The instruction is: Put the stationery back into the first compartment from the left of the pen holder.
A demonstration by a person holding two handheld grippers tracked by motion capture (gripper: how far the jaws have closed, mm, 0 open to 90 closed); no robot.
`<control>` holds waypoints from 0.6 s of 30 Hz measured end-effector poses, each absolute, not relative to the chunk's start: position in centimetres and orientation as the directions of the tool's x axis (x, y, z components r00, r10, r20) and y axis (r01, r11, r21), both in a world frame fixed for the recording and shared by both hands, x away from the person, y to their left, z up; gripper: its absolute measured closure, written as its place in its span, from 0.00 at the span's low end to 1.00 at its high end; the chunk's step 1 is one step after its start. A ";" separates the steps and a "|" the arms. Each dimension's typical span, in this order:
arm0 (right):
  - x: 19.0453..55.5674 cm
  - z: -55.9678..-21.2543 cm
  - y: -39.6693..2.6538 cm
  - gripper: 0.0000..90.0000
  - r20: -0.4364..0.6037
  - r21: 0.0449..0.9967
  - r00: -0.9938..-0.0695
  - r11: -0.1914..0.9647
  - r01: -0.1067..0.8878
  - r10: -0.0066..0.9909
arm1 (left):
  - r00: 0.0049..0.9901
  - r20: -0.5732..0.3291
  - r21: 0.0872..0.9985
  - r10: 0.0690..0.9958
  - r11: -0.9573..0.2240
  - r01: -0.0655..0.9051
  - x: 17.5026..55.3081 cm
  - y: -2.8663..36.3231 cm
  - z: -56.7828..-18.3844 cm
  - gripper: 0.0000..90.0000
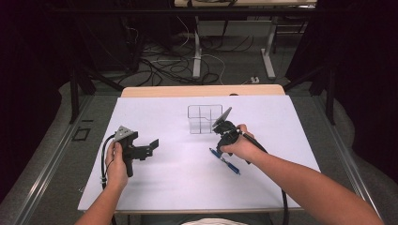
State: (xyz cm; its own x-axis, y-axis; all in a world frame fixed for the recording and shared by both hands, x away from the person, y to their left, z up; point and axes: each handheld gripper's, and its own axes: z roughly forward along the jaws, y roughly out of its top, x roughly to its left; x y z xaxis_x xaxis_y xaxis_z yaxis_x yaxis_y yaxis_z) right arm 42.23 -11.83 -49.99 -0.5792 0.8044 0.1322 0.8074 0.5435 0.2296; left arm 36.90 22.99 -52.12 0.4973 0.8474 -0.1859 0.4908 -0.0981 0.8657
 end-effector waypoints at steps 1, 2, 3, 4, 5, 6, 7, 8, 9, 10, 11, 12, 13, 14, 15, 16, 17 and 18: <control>42.3 -50.1 -11.9 0.76 0.121 0.224 -0.586 0.553 0.802 0.801 | 0.497 -0.186 0.866 0.848 -0.098 0.490 36.9 23.0 -52.1 0.00; 42.4 -50.3 -11.8 0.76 0.120 0.219 -0.584 0.553 0.804 0.803 | 0.497 -0.185 0.866 0.848 -0.099 0.490 36.9 23.0 -52.1 0.00; 42.4 -50.4 -11.7 0.77 0.118 0.216 -0.584 0.554 0.804 0.803 | 0.497 -0.185 0.866 0.848 -0.099 0.491 36.9 23.0 -52.1 0.00; 42.5 -50.5 -11.7 0.77 0.114 0.208 -0.584 0.555 0.805 0.804 | 0.498 -0.184 0.865 0.848 -0.100 0.491 36.9 23.0 -52.1 0.00; 42.5 -50.6 -11.6 0.77 0.119 0.199 -0.585 0.558 0.806 0.802 | 0.499 -0.182 0.867 0.847 -0.101 0.489 36.9 23.0 -52.2 0.00; 42.6 -50.7 -11.6 0.77 0.108 0.187 -0.585 0.561 0.806 0.804 | 0.499 -0.183 0.866 0.847 -0.101 0.489 36.9 23.0 -52.2 0.00; 42.6 -50.7 -11.6 0.77 0.116 0.179 -0.591 0.568 0.803 0.799 | 0.499 -0.182 0.866 0.847 -0.101 0.489 36.9 23.0 -52.2 0.00; 42.6 -50.8 -11.5 0.77 0.122 0.171 -0.587 0.565 0.807 0.800 | 0.499 -0.183 0.866 0.847 -0.101 0.489 36.9 23.0 -52.2 0.00; 42.6 -51.0 -11.5 0.78 0.110 0.171 -0.586 0.566 0.807 0.803 | 0.498 -0.183 0.866 0.848 -0.101 0.490 37.0 23.0 -52.2 0.00; 42.6 -51.0 -11.5 0.78 0.111 0.163 -0.594 0.575 0.802 0.797 | 0.498 -0.184 0.866 0.848 -0.100 0.490 37.0 23.0 -52.2 0.00; 42.6 -51.0 -11.5 0.79 0.107 0.158 -0.596 0.578 0.801 0.796 | 0.498 -0.184 0.865 0.848 -0.100 0.491 37.0 23.0 -52.2 0.00; 42.6 -51.0 -11.5 0.80 0.112 0.144 -0.589 0.574 0.806 0.800 | 0.498 -0.184 0.864 0.847 -0.102 0.492 37.0 23.0 -52.2 0.00; 42.6 -51.0 -11.5 0.80 0.112 0.144 -0.589 0.574 0.806 0.800 | 0.499 -0.183 0.865 0.847 -0.103 0.492 37.0 23.0 -52.2 0.00; 42.5 -51.2 -11.5 0.81 0.099 0.136 -0.589 0.575 0.807 0.802 | 0.499 -0.183 0.864 0.847 -0.103 0.492 37.0 23.0 -52.2 0.00; 42.4 -51.6 -11.5 0.82 0.125 0.161 -0.586 0.566 0.808 0.801 | 0.499 -0.183 0.865 0.847 -0.103 0.492 36.9 23.0 -52.2 0.00; 42.3 -51.9 -11.5 0.82 0.133 0.184 -0.582 0.557 0.810 0.802 | 0.499 -0.183 0.864 0.847 -0.103 0.492 36.9 23.0 -52.2 0.00; 42.2 -51.9 -11.5 0.82 0.133 0.167 -0.584 0.563 0.809 0.801 | 0.499 -0.183 0.864 0.847 -0.104 0.492 36.9 23.0 -52.2 0.00; 42.3 -51.7 -11.5 0.82 0.120 0.128 -0.592 0.579 0.805 0.797 | 0.499 -0.183 0.864 0.847 -0.104 0.492 36.9 23.0 -52.2 0.00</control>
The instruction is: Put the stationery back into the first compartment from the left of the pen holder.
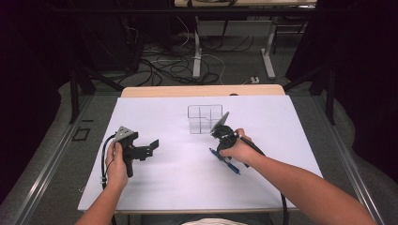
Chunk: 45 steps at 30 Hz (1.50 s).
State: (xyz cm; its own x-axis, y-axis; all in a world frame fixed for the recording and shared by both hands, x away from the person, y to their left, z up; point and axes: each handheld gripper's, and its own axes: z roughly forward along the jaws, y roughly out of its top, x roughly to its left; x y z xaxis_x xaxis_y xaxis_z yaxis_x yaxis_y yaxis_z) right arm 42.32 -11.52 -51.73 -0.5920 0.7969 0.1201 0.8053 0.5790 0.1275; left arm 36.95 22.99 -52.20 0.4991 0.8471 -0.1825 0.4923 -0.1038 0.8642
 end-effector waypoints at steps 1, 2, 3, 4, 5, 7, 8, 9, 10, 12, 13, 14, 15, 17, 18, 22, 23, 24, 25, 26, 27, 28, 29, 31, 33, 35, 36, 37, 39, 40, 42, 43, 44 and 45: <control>42.4 -51.6 -11.5 0.83 0.116 0.101 -0.598 0.589 0.802 0.793 | 0.499 -0.182 0.864 0.847 -0.104 0.493 36.9 23.0 -52.2 0.00; 42.3 -51.9 -11.5 0.83 0.144 0.134 -0.589 0.575 0.807 0.795 | 0.499 -0.183 0.864 0.847 -0.104 0.493 36.9 23.0 -52.2 0.00; 42.2 -52.0 -11.5 0.83 0.131 0.139 -0.592 0.577 0.805 0.795 | 0.499 -0.182 0.864 0.847 -0.105 0.493 36.9 23.0 -52.2 0.00; 42.2 -52.1 -11.6 0.84 0.156 0.139 -0.591 0.575 0.806 0.791 | 0.500 -0.181 0.863 0.847 -0.107 0.493 37.0 23.0 -52.2 0.00; 42.2 -52.3 -11.5 0.84 0.118 0.142 -0.590 0.574 0.806 0.799 | 0.500 -0.182 0.863 0.847 -0.107 0.494 37.0 23.0 -52.2 0.00; 42.2 -52.3 -11.4 0.84 0.117 0.132 -0.590 0.577 0.806 0.799 | 0.500 -0.183 0.862 0.847 -0.107 0.496 36.9 23.0 -52.2 0.00; 42.2 -52.3 -11.5 0.85 0.127 0.129 -0.593 0.580 0.805 0.795 | 0.499 -0.183 0.861 0.847 -0.107 0.497 36.9 23.0 -52.3 0.00; 42.1 -52.4 -11.4 0.86 0.134 0.139 -0.593 0.578 0.804 0.794 | 0.499 -0.182 0.861 0.847 -0.107 0.497 37.0 23.0 -52.3 0.00; 42.1 -52.5 -11.4 0.86 0.121 0.141 -0.594 0.579 0.803 0.795 | 0.499 -0.181 0.862 0.848 -0.107 0.495 37.0 23.0 -52.3 0.00; 42.1 -52.3 -11.3 0.86 0.111 0.113 -0.598 0.587 0.801 0.794 | 0.499 -0.183 0.861 0.847 -0.107 0.497 36.9 23.0 -52.3 0.00; 42.2 -52.3 -11.3 0.87 0.125 0.117 -0.598 0.587 0.801 0.792 | 0.499 -0.183 0.861 0.847 -0.107 0.497 36.9 23.0 -52.3 0.00; 42.2 -52.3 -11.4 0.88 0.131 0.116 -0.599 0.588 0.801 0.790 | 0.499 -0.183 0.861 0.847 -0.106 0.497 36.9 23.0 -52.2 0.00; 42.2 -52.3 -11.4 0.88 0.128 0.117 -0.599 0.587 0.801 0.791 | 0.499 -0.184 0.861 0.847 -0.106 0.497 36.9 23.0 -52.2 0.00; 42.1 -52.4 -11.3 0.88 0.119 0.120 -0.599 0.587 0.800 0.792 | 0.499 -0.182 0.863 0.847 -0.106 0.495 36.9 23.0 -52.2 0.00; 42.1 -52.3 -11.3 0.88 0.123 0.121 -0.600 0.588 0.800 0.791 | 0.499 -0.183 0.863 0.847 -0.105 0.495 36.9 23.0 -52.2 0.00; 42.1 -52.3 -11.4 0.89 0.129 0.114 -0.597 0.586 0.802 0.792 | 0.498 -0.184 0.863 0.848 -0.104 0.495 37.0 23.0 -52.3 0.00; 42.1 -52.4 -11.4 0.89 0.119 0.124 -0.596 0.583 0.803 0.794 | 0.498 -0.184 0.863 0.848 -0.104 0.495 37.0 23.0 -52.3 0.00; 42.1 -52.4 -11.4 0.89 0.118 0.125 -0.598 0.585 0.801 0.793 | 0.498 -0.184 0.863 0.848 -0.103 0.495 37.0 23.0 -52.3 0.00; 42.2 -52.2 -11.5 0.89 0.136 0.114 -0.604 0.593 0.797 0.785 | 0.497 -0.183 0.863 0.848 -0.103 0.494 37.0 23.0 -52.3 0.00; 42.1 -52.3 -11.5 0.89 0.134 0.135 -0.602 0.587 0.798 0.787 | 0.497 -0.184 0.863 0.848 -0.103 0.495 37.0 23.0 -52.3 0.00; 42.1 -52.2 -11.6 0.89 0.134 0.134 -0.600 0.586 0.799 0.789 | 0.497 -0.184 0.863 0.848 -0.103 0.495 37.0 23.0 -52.3 0.00; 42.2 -52.1 -11.6 0.89 0.132 0.126 -0.600 0.587 0.800 0.789 | 0.497 -0.184 0.863 0.848 -0.103 0.495 37.0 23.0 -52.3 0.00; 42.2 -52.0 -11.7 0.89 0.139 0.130 -0.596 0.582 0.803 0.791 | 0.497 -0.184 0.862 0.848 -0.103 0.496 37.0 23.0 -52.3 0.00; 42.3 -51.9 -11.8 0.89 0.124 0.123 -0.596 0.584 0.802 0.793 | 0.496 -0.189 0.862 0.848 -0.099 0.498 36.9 23.0 -52.3 0.00; 42.3 -51.8 -12.0 0.89 0.186 0.143 -0.588 0.571 0.809 0.787 | 0.496 -0.189 0.861 0.847 -0.100 0.498 36.9 22.9 -52.3 0.00; 42.2 -51.6 -12.1 0.89 0.196 0.148 -0.579 0.560 0.816 0.792 | 0.497 -0.189 0.861 0.847 -0.100 0.498 36.9 22.9 -52.3 0.00; 42.2 -51.8 -12.1 0.89 0.152 0.168 -0.573 0.550 0.818 0.805 | 0.496 -0.188 0.861 0.847 -0.101 0.498 36.9 22.9 -52.3 0.00; 42.0 -51.7 -12.0 0.89 0.150 0.165 -0.546 0.524 0.836 0.824 | 0.497 -0.188 0.861 0.847 -0.101 0.498 36.9 22.9 -52.3 0.00; 42.2 -51.5 -12.3 0.89 0.158 0.182 -0.565 0.538 0.823 0.810 | 0.497 -0.188 0.861 0.847 -0.101 0.498 36.9 22.9 -52.3 0.00; 42.2 -51.3 -12.2 0.89 0.169 0.177 -0.543 0.517 0.837 0.822 | 0.496 -0.188 0.861 0.848 -0.101 0.498 36.9 22.9 -52.3 0.00; 42.4 -50.9 -12.4 0.89 0.170 0.186 -0.553 0.524 0.831 0.816 | 0.497 -0.188 0.861 0.847 -0.102 0.498 36.9 22.9 -52.3 0.00; 42.4 -50.8 -12.4 0.89 0.165 0.191 -0.547 0.517 0.834 0.821 | 0.497 -0.187 0.861 0.847 -0.102 0.498 36.9 22.9 -52.3 0.00; 42.4 -50.7 -12.5 0.89 0.164 0.205 -0.545 0.512 0.834 0.822 | 0.498 -0.188 0.861 0.847 -0.102 0.499 36.9 22.9 -52.3 0.00; 42.3 -50.6 -12.5 0.89 0.184 0.222 -0.533 0.494 0.841 0.826 | 0.498 -0.188 0.861 0.847 -0.102 0.499 36.9 22.9 -52.3 0.00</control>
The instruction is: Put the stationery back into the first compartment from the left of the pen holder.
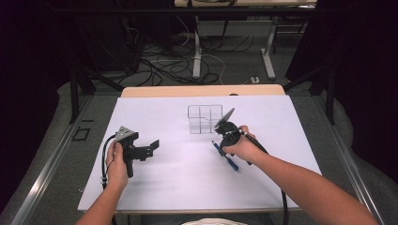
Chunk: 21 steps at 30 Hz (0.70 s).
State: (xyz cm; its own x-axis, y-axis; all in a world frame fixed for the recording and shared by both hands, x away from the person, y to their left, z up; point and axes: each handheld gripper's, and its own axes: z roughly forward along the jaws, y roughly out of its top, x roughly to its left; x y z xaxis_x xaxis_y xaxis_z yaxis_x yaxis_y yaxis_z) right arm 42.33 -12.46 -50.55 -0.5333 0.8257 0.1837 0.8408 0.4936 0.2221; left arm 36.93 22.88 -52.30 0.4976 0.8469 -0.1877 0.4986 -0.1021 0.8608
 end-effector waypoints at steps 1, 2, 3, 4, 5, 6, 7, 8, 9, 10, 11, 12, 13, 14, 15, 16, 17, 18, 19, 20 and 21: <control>42.3 -50.5 -12.5 0.89 0.190 0.244 -0.533 0.486 0.839 0.825 | 0.499 -0.185 0.860 0.847 -0.106 0.498 36.9 22.9 -52.3 0.01; 42.3 -50.3 -12.6 0.89 0.192 0.266 -0.540 0.486 0.832 0.819 | 0.499 -0.185 0.860 0.847 -0.106 0.499 36.9 22.9 -52.3 0.00; 42.3 -50.1 -12.6 0.89 0.186 0.280 -0.536 0.479 0.832 0.823 | 0.499 -0.185 0.860 0.847 -0.106 0.499 36.9 22.9 -52.3 0.00; 42.3 -49.9 -12.7 0.89 0.192 0.300 -0.540 0.475 0.827 0.819 | 0.499 -0.185 0.860 0.847 -0.106 0.499 36.9 22.9 -52.3 0.00; 42.2 -49.6 -12.6 0.89 0.206 0.317 -0.535 0.462 0.828 0.819 | 0.499 -0.185 0.860 0.847 -0.106 0.499 36.9 22.9 -52.4 0.00; 42.2 -49.4 -12.6 0.89 0.212 0.341 -0.537 0.453 0.824 0.817 | 0.500 -0.184 0.859 0.846 -0.108 0.500 37.0 22.9 -52.4 0.00; 42.2 -48.9 -12.7 0.89 0.204 0.329 -0.542 0.465 0.822 0.815 | 0.500 -0.183 0.859 0.847 -0.110 0.501 37.0 22.9 -52.4 0.00; 42.1 -48.9 -12.7 0.89 0.228 0.383 -0.540 0.436 0.815 0.810 | 0.500 -0.184 0.859 0.846 -0.110 0.500 36.9 22.9 -52.4 0.00; 42.0 -48.6 -12.7 0.89 0.237 0.400 -0.541 0.426 0.811 0.807 | 0.500 -0.184 0.859 0.846 -0.109 0.500 36.9 22.8 -52.3 0.00; 42.1 -48.4 -12.8 0.89 0.243 0.426 -0.547 0.419 0.802 0.801 | 0.500 -0.183 0.860 0.846 -0.108 0.499 36.9 22.8 -52.4 0.00; 42.0 -48.1 -12.7 0.89 0.258 0.420 -0.527 0.397 0.816 0.810 | 0.501 -0.183 0.860 0.846 -0.109 0.499 36.9 22.8 -52.4 0.00; 42.0 -47.8 -12.8 0.89 0.267 0.427 -0.526 0.390 0.816 0.808 | 0.500 -0.183 0.859 0.846 -0.109 0.500 36.9 22.8 -52.4 0.00; 42.0 -47.6 -12.9 0.89 0.273 0.430 -0.521 0.382 0.818 0.809 | 0.501 -0.184 0.859 0.846 -0.109 0.500 36.9 22.8 -52.4 0.00; 42.0 -47.3 -13.1 0.89 0.287 0.439 -0.519 0.371 0.819 0.805 | 0.502 -0.184 0.859 0.845 -0.110 0.500 36.9 22.8 -52.4 0.00; 42.0 -47.0 -13.2 0.89 0.300 0.447 -0.511 0.354 0.822 0.806 | 0.502 -0.184 0.859 0.845 -0.111 0.500 36.9 22.8 -52.4 0.00; 42.0 -46.8 -13.4 0.89 0.306 0.457 -0.510 0.345 0.820 0.804 | 0.501 -0.182 0.858 0.846 -0.111 0.501 36.9 22.9 -52.4 0.00; 42.0 -46.7 -13.5 0.89 0.341 0.499 -0.494 0.292 0.816 0.799 | 0.500 -0.183 0.858 0.847 -0.111 0.502 36.9 22.9 -52.3 0.00; 42.1 -46.1 -13.8 0.89 0.339 0.475 -0.494 0.308 0.825 0.801 | 0.499 -0.184 0.857 0.847 -0.111 0.503 36.9 22.9 -52.3 0.00; 42.1 -46.0 -13.9 0.89 0.357 0.503 -0.488 0.276 0.819 0.797 | 0.499 -0.183 0.857 0.847 -0.111 0.503 36.9 22.9 -52.3 0.00; 42.1 -45.8 -14.1 0.89 0.360 0.513 -0.479 0.259 0.819 0.801 | 0.500 -0.182 0.858 0.847 -0.111 0.502 36.9 22.9 -52.3 0.00; 42.1 -45.5 -14.3 0.89 0.383 0.516 -0.467 0.234 0.824 0.797 | 0.500 -0.182 0.858 0.847 -0.111 0.501 36.9 22.9 -52.3 0.00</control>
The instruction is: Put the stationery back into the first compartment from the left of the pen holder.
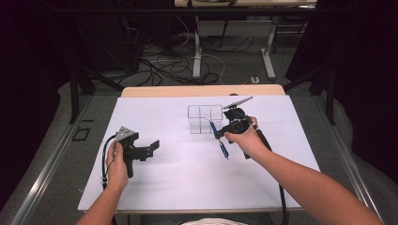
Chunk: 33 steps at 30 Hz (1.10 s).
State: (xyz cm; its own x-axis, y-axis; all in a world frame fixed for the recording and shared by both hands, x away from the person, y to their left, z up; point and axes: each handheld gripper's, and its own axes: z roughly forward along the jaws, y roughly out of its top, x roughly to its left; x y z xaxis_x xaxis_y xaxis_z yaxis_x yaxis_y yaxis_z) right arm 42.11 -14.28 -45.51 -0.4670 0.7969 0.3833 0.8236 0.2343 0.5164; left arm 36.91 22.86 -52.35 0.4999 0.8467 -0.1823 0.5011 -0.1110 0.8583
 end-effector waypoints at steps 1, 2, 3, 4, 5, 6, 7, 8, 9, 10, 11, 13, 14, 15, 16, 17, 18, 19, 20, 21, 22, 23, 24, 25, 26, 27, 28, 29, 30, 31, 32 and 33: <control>42.2 -45.3 -14.5 0.89 0.392 0.531 -0.465 0.218 0.819 0.793 | 0.500 -0.182 0.859 0.846 -0.111 0.500 36.9 22.8 -52.3 0.00; 42.2 -45.1 -14.7 0.89 0.405 0.534 -0.451 0.195 0.823 0.795 | 0.501 -0.182 0.859 0.846 -0.111 0.500 36.9 22.8 -52.3 0.00; 42.3 -44.8 -14.9 0.89 0.422 0.541 -0.436 0.165 0.824 0.795 | 0.501 -0.183 0.859 0.846 -0.111 0.500 36.9 22.8 -52.3 0.00; 42.3 -44.6 -15.1 0.89 0.434 0.552 -0.427 0.141 0.822 0.794 | 0.501 -0.183 0.859 0.846 -0.111 0.500 36.9 22.8 -52.3 0.00; 42.4 -44.5 -15.3 0.89 0.449 0.556 -0.413 0.114 0.823 0.793 | 0.499 -0.187 0.860 0.846 -0.105 0.500 36.9 22.8 -52.4 0.00; 42.5 -44.4 -15.5 0.89 0.456 0.567 -0.407 0.094 0.818 0.791 | 0.499 -0.187 0.860 0.846 -0.105 0.500 36.9 22.8 -52.4 0.00; 42.5 -44.2 -15.6 0.89 0.465 0.569 -0.398 0.078 0.819 0.791 | 0.498 -0.187 0.859 0.847 -0.105 0.500 36.9 22.8 -52.3 0.00; 42.6 -44.0 -15.8 0.89 0.473 0.573 -0.389 0.059 0.818 0.790 | 0.498 -0.188 0.860 0.847 -0.103 0.500 36.9 22.8 -52.3 0.00; 42.6 -43.9 -15.9 0.89 0.481 0.578 -0.383 0.044 0.815 0.788 | 0.498 -0.188 0.859 0.847 -0.103 0.501 36.9 22.8 -52.3 0.00; 42.7 -43.6 -15.9 0.89 0.490 0.578 -0.375 0.028 0.815 0.787 | 0.497 -0.189 0.859 0.847 -0.103 0.502 36.9 22.8 -52.3 0.00; 42.8 -43.5 -16.0 0.89 0.493 0.588 -0.376 0.017 0.808 0.784 | 0.497 -0.188 0.859 0.847 -0.104 0.502 36.9 22.8 -52.3 0.00; 43.0 -43.0 -16.0 0.89 0.499 0.594 -0.373 0.004 0.804 0.782 | 0.497 -0.187 0.860 0.847 -0.103 0.499 36.9 22.8 -52.4 0.00; 43.1 -42.8 -16.1 0.89 0.511 0.595 -0.374 -0.005 0.804 0.774 | 0.498 -0.187 0.861 0.847 -0.103 0.498 37.0 22.8 -52.4 0.00; 43.3 -42.5 -16.0 0.89 0.513 0.597 -0.370 -0.013 0.802 0.775 | 0.498 -0.188 0.861 0.847 -0.102 0.499 37.0 22.8 -52.4 0.00; 43.4 -42.3 -16.1 0.89 0.509 0.603 -0.376 -0.009 0.798 0.774 | 0.498 -0.188 0.860 0.847 -0.102 0.499 37.0 22.8 -52.4 0.01; 43.6 -41.9 -16.1 0.89 0.511 0.608 -0.372 -0.020 0.793 0.775 | 0.499 -0.185 0.860 0.846 -0.107 0.500 37.0 22.9 -52.4 0.00; 43.8 -41.6 -16.1 0.89 0.511 0.614 -0.374 -0.024 0.789 0.774 | 0.499 -0.185 0.858 0.846 -0.109 0.502 37.0 22.9 -52.4 0.00; 44.0 -41.3 -16.0 0.89 0.513 0.620 -0.371 -0.035 0.784 0.774 | 0.496 -0.190 0.858 0.847 -0.102 0.503 37.0 22.9 -52.4 0.00; 44.2 -40.9 -16.0 0.89 0.513 0.620 -0.369 -0.037 0.784 0.775 | 0.496 -0.190 0.858 0.847 -0.102 0.503 37.0 22.9 -52.4 0.00; 44.3 -40.7 -16.0 0.89 0.516 0.621 -0.366 -0.044 0.782 0.774 | 0.496 -0.189 0.859 0.847 -0.102 0.502 37.0 22.9 -52.4 0.01; 44.6 -40.4 -15.9 0.89 0.510 0.633 -0.373 -0.044 0.773 0.775 | 0.496 -0.189 0.858 0.848 -0.102 0.503 37.0 22.9 -52.4 0.01; 44.7 -40.1 -15.8 0.89 0.507 0.635 -0.372 -0.044 0.772 0.777 | 0.495 -0.189 0.858 0.848 -0.102 0.503 37.0 22.9 -52.4 0.00; 44.9 -39.9 -15.6 0.89 0.511 0.639 -0.367 -0.058 0.767 0.777 | 0.496 -0.189 0.858 0.847 -0.103 0.503 37.0 22.9 -52.5 0.00; 45.1 -39.6 -15.5 0.89 0.505 0.644 -0.370 -0.055 0.763 0.780 | 0.497 -0.189 0.858 0.847 -0.104 0.503 37.0 22.9 -52.5 0.01; 45.3 -39.5 -15.4 0.89 0.503 0.646 -0.371 -0.054 0.761 0.781 | 0.496 -0.189 0.858 0.847 -0.103 0.503 37.0 22.9 -52.5 0.00; 45.5 -39.1 -15.2 0.89 0.504 0.647 -0.365 -0.062 0.760 0.783 | 0.497 -0.189 0.858 0.847 -0.104 0.502 37.0 22.9 -52.5 0.01; 45.7 -39.0 -15.0 0.89 0.500 0.655 -0.367 -0.065 0.753 0.784 | 0.497 -0.189 0.859 0.847 -0.102 0.502 37.0 22.9 -52.5 0.01; 46.0 -38.8 -14.9 0.89 0.497 0.663 -0.372 -0.065 0.746 0.784 | 0.496 -0.190 0.859 0.847 -0.102 0.502 37.0 22.9 -52.5 0.00; 46.1 -38.5 -14.6 0.89 0.495 0.665 -0.368 -0.071 0.743 0.787 | 0.495 -0.191 0.859 0.848 -0.100 0.503 37.0 22.9 -52.5 0.01; 46.4 -38.3 -14.5 0.89 0.492 0.669 -0.370 -0.070 0.740 0.788 | 0.494 -0.193 0.859 0.848 -0.098 0.503 37.0 22.9 -52.5 0.00; 46.6 -38.0 -14.3 0.89 0.496 0.670 -0.369 -0.076 0.739 0.786 | 0.494 -0.192 0.859 0.848 -0.098 0.503 37.0 22.9 -52.5 0.00; 46.8 -37.9 -14.1 0.89 0.495 0.675 -0.368 -0.082 0.733 0.787 | 0.492 -0.194 0.859 0.848 -0.096 0.504 37.0 22.9 -52.5 0.00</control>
